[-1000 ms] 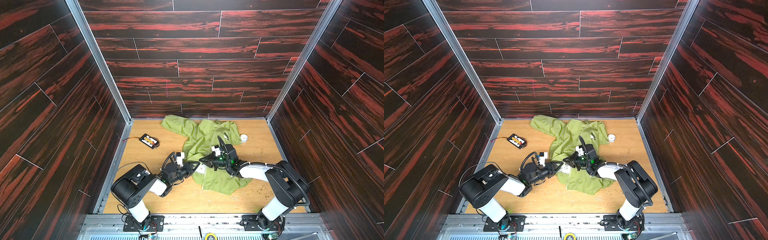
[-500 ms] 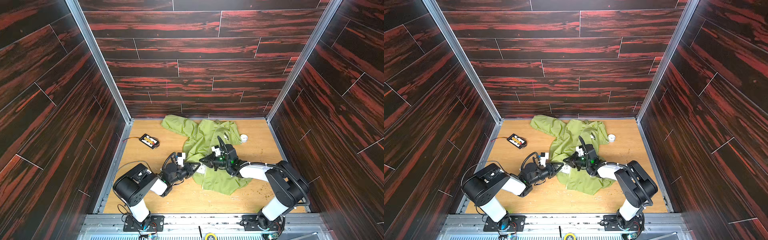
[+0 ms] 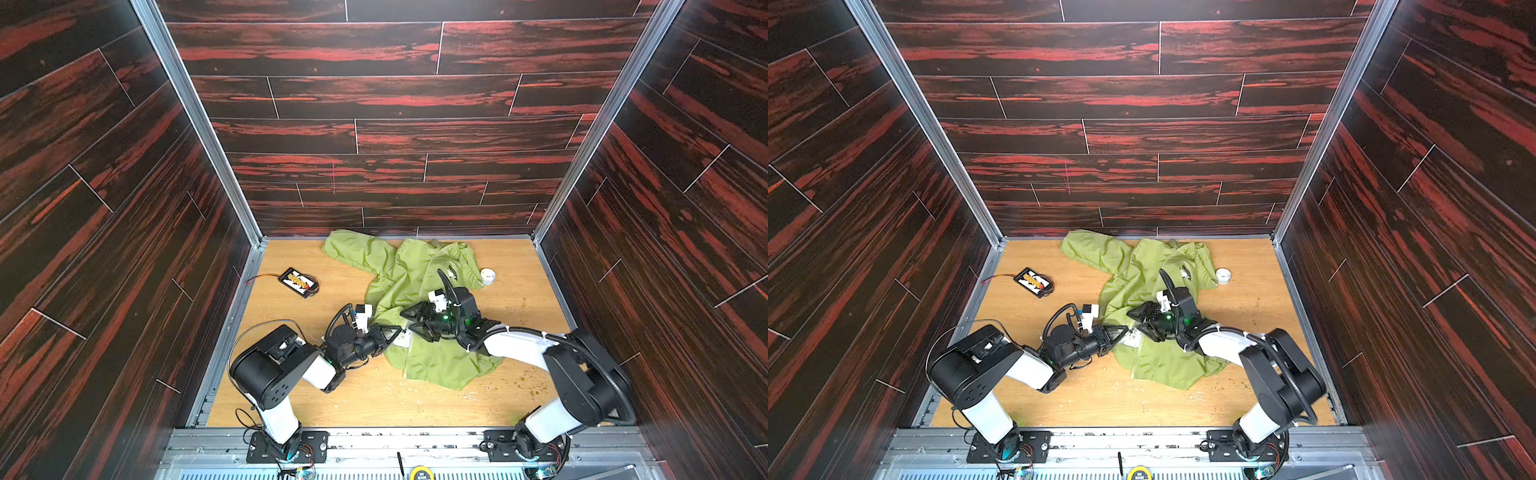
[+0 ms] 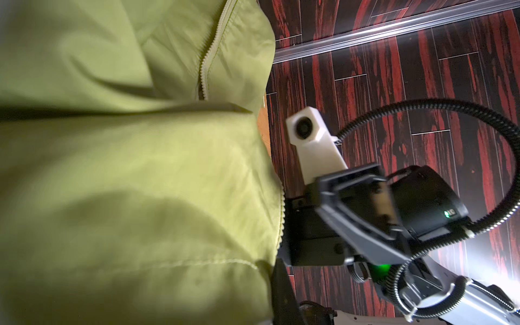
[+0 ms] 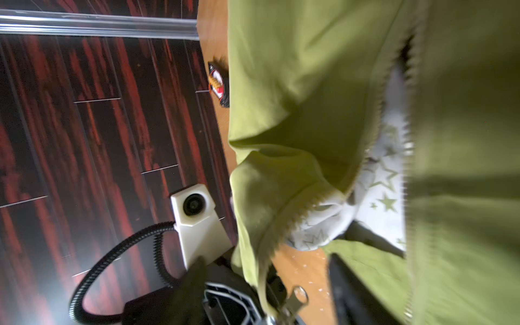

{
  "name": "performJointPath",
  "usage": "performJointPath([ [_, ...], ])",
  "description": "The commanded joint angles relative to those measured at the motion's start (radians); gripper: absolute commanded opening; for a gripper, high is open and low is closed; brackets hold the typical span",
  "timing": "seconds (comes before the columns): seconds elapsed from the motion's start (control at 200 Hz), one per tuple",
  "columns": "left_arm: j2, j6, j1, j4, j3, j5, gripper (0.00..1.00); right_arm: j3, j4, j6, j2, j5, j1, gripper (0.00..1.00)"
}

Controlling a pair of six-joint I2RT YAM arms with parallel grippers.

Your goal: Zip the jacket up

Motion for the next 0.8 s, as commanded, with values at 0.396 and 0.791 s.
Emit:
performJointPath([
  [0.396,-0.100,0.094,0.068,-0.196,0.026,0.032,0.00,0.029,-0.681,-0.336,-0.416,0.645,0.013,0.95],
  [0.791,-0.480,0.482,0.066,-1.072,0.159,-0.217,0.00,-0.084,-0.602,-0.381,-0.600,0.764,0.014,0.96],
])
